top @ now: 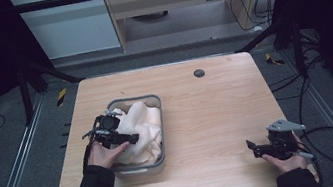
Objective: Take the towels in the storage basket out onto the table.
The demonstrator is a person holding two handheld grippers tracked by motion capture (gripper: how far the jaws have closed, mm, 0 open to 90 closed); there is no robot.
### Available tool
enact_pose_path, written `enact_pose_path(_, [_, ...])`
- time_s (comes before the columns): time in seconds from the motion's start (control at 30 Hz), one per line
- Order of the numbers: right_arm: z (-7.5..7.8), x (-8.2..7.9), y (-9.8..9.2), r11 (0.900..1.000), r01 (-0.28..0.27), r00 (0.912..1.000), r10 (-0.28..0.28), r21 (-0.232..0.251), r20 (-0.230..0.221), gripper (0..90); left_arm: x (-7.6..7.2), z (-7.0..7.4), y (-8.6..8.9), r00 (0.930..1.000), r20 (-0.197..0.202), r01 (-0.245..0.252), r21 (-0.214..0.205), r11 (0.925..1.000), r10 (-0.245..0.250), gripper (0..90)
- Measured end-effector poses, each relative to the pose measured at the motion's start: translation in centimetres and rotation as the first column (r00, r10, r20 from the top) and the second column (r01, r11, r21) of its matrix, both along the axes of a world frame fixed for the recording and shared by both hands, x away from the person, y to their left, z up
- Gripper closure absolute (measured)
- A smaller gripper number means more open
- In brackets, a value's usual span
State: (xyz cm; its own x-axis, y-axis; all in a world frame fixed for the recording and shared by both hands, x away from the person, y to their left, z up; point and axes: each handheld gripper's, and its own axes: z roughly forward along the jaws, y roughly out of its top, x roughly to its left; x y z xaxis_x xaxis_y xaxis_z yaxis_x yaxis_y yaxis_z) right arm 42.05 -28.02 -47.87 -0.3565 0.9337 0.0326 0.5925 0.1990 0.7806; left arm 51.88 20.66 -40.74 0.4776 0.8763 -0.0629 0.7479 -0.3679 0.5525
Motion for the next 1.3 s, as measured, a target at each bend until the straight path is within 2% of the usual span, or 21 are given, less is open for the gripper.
enact_pose_path(0.17, [-0.1,0.1,0.0,1.0000,-0.005,1.0000,0.005,-0.009,-0.004,6.3,0.0,-0.5,-0.4,0.9999,-0.015,0.002,0.026,0.9997,-0.002,6.2])
enact_pose_path(0.43, [-0.1,0.1,0.0,0.9999,-0.008,0.9999,0.008,-0.011,-0.011,6.1,0.3,-1.4,-0.5,0.9978,-0.066,-0.009,0.026,0.9996,0.011,14.5])
enact_pose_path(0.57, [-0.1,0.1,0.0,1.0000,-0.004,0.9998,0.004,-0.006,-0.017,6.1,0.3,-1.6,-0.8,0.9962,-0.085,-0.016,0.035,0.9993,0.018,25.5])
enact_pose_path(0.77, [-0.1,0.2,0.0,1.0000,-0.006,0.9997,0.006,-0.005,-0.022,6.1,0.5,-1.5,-0.9,0.9935,-0.113,-0.013,0.027,0.9995,0.016,48.5])
enact_pose_path(0.87, [-0.1,0.2,0.0,0.9999,-0.009,0.9998,0.009,-0.011,-0.018,6.2,0.4,-1.3,-0.9,0.9941,-0.107,-0.012,0.031,0.9994,0.015,57.8])
enact_pose_path(1.0, [-0.1,0.2,0.0,0.9999,-0.011,0.9996,0.011,-0.006,-0.028,6.3,0.2,-1.2,-0.8,0.9955,-0.094,-0.013,0.028,0.9995,0.016,65.1])
enact_pose_path(1.17, [-0.1,0.2,0.0,0.9999,-0.012,0.9995,0.012,-0.006,-0.030,6.4,-0.1,-0.7,-0.4,0.9975,-0.070,-0.004,0.009,1.0000,0.005,70.0])
enact_pose_path(1.3, [-0.2,0.3,0.0,0.9997,-0.014,0.9995,0.013,-0.018,-0.030,6.4,-0.5,0.3,0.1,0.9987,-0.051,0.004,-0.014,0.9999,-0.004,71.5])
